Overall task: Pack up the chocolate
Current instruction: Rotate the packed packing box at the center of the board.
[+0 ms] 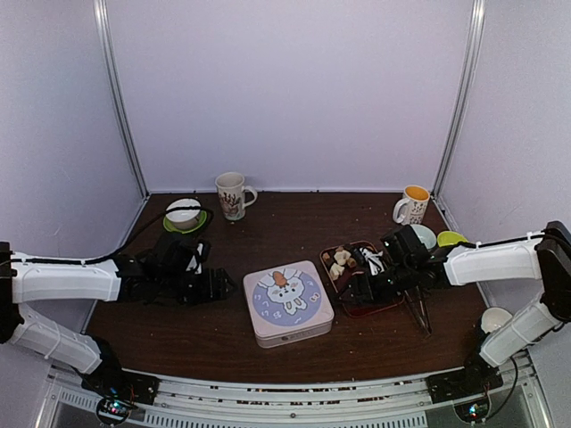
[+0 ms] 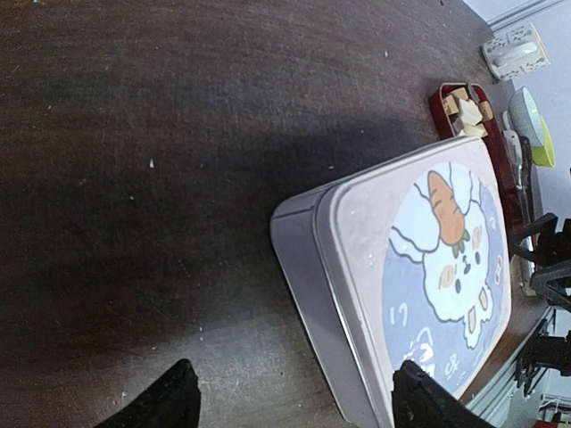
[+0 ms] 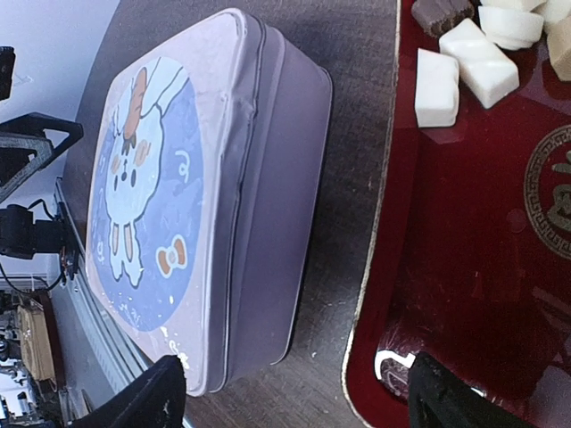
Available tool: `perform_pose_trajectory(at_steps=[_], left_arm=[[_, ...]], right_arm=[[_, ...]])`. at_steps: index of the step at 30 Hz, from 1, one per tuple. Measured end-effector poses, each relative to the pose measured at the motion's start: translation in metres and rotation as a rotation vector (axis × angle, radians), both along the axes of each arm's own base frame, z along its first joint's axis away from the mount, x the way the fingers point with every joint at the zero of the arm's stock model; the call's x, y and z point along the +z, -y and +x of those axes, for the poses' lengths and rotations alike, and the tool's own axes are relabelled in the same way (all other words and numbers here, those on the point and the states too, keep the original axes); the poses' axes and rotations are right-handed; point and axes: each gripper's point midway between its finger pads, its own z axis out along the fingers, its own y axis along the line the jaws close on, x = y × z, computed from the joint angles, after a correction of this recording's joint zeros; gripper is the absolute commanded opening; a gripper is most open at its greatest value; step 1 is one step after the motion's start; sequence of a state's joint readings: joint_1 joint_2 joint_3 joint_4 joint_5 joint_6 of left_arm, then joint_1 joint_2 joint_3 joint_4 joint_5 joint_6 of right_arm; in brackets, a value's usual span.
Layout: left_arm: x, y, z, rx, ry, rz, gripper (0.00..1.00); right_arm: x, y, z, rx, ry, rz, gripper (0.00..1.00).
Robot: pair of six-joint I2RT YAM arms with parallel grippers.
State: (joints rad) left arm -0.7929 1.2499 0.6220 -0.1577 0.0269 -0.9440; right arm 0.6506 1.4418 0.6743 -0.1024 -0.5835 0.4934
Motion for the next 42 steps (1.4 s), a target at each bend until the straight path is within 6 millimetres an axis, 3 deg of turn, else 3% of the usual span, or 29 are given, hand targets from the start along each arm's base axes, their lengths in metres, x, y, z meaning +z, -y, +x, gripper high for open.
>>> perform_pose_trajectory(at_steps=[3, 13, 18, 23, 29, 38, 40, 42], left_arm=[[-0.004, -0.001, -0.003, -0.005, -0.009, 0.001, 0.77], [0.001, 0.007, -0.002, -0.022, 0.013, -0.037, 0.77], [0.000, 0.008, -0.003, -0.029, 0.008, -0.040, 0.77], [0.000, 0.008, -0.004, -0.030, 0.009, -0.041, 0.77], [0.001, 0.011, -0.002, -0.033, 0.016, -0.052, 0.77], [-0.003, 0.016, -0.003, -0.045, 0.001, -0.064, 0.75], [-0.004, 0.017, -0.002, -0.042, -0.001, -0.066, 0.69], [-0.004, 0.019, 0.001, -0.037, 0.001, -0.076, 0.64]], right_arm=[[0.001, 0.001, 0.004, -0.016, 0.009, -0.007, 0.99], [0.001, -0.012, 0.012, -0.030, 0.013, 0.039, 1.00], [-0.006, -0.032, -0.002, 0.017, -0.022, 0.065, 0.99], [0.011, -0.061, -0.021, 0.081, -0.043, 0.171, 0.98], [0.020, -0.068, -0.028, 0.093, -0.054, 0.223, 0.99], [0.031, -0.051, -0.002, 0.009, -0.019, 0.233, 0.97], [0.033, -0.052, 0.008, -0.010, -0.013, 0.227, 0.94], [0.036, -0.055, 0.021, -0.027, -0.007, 0.228, 0.82]])
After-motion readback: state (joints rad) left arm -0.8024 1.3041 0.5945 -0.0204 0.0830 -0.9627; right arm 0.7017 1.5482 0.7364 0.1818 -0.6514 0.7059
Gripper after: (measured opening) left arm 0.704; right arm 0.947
